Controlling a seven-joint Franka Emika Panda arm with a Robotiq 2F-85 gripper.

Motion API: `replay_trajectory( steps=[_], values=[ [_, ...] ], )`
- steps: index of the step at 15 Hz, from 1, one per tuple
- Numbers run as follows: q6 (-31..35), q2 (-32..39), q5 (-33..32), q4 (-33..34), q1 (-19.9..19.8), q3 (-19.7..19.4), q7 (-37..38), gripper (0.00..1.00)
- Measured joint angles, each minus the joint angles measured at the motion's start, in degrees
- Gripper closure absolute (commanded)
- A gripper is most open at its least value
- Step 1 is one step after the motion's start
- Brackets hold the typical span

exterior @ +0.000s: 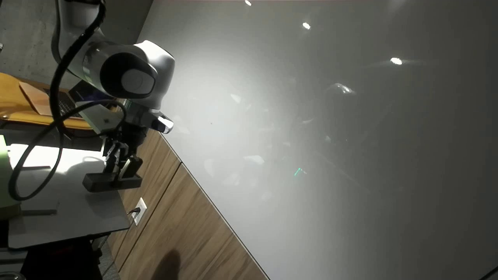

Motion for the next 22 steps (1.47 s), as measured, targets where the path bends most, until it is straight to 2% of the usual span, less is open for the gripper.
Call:
replay_trajectory(
  steps=[5, 19, 21, 22],
  values=[
    [0.0, 2.6, -1.7, -0.1, 0.5, -0.1, 4.5, 0.71],
    [-0.2, 2.9, 2.1, 0.5, 1.8, -0.1, 4.9, 0.71],
    [-0.4, 2.9, 3.6, 0.5, 2.0, 0.1, 4.8, 0.66],
    [-0.7, 2.9, 4.2, 0.5, 2.1, 0.2, 4.8, 0.58]
  ],
)
